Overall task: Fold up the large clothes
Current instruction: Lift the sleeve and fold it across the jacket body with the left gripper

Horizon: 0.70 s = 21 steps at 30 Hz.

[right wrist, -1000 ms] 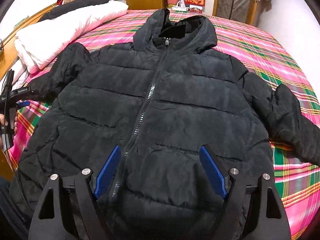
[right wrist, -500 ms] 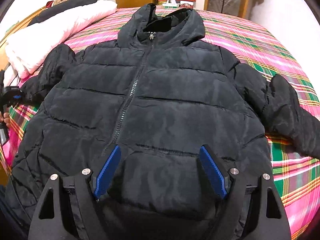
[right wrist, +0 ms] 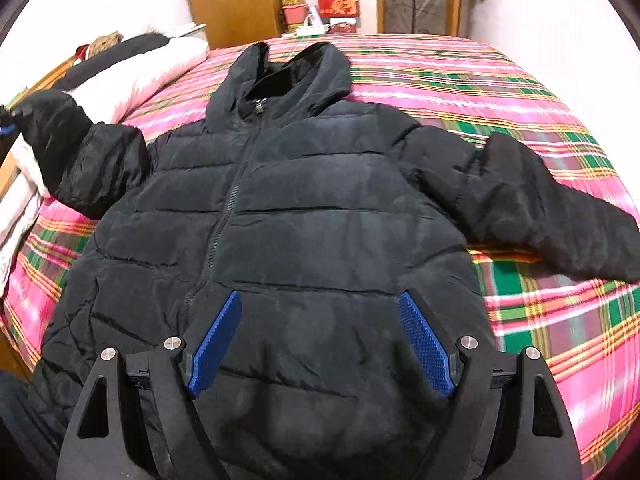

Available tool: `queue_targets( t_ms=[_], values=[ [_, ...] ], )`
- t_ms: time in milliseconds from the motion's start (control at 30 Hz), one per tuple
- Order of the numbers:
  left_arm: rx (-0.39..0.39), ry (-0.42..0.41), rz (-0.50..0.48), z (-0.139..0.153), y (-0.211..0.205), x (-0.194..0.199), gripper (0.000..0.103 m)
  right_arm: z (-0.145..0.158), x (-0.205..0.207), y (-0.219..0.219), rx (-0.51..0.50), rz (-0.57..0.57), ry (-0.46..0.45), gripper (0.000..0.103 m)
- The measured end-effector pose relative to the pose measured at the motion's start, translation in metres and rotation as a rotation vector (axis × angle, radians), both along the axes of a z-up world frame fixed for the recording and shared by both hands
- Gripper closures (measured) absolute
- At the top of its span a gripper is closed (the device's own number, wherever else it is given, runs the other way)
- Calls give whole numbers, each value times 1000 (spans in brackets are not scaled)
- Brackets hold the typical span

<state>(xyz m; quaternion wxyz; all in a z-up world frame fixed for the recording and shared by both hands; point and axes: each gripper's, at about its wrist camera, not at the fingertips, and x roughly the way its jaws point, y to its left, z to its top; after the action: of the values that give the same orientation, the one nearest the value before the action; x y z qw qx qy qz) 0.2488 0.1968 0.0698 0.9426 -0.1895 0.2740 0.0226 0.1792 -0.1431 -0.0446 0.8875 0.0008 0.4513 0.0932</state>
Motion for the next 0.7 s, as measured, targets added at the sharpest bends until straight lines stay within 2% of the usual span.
queue_targets(
  t_ms=[100, 200, 400, 467, 533, 567, 600, 700],
  values=[
    [-11, 5, -109, 3, -46, 15, 93, 3, -5, -18, 12, -27, -9, 22],
    [-15, 39, -207, -10, -93, 33, 93, 4, -8, -36, 23, -60, -16, 22],
    [11, 166, -339, -67, -176, 60, 90, -3, -7, -65, 46, -120, -5, 22],
    [17, 217, -374, -90, -193, 67, 81, -7, -6, -70, 56, -132, 4, 22],
    [2, 261, -408, -110, -206, 68, 67, -13, -4, -72, 62, -132, 15, 22],
    [-5, 277, -425, -118, -213, 69, 53, -15, -4, -72, 62, -130, 20, 22],
    [-9, 278, -438, -124, -218, 67, 44, -17, -3, -71, 60, -126, 25, 22],
    [-36, 278, -477, -130, -226, 63, 34, -21, -2, -69, 60, -121, 35, 22]
  ],
)
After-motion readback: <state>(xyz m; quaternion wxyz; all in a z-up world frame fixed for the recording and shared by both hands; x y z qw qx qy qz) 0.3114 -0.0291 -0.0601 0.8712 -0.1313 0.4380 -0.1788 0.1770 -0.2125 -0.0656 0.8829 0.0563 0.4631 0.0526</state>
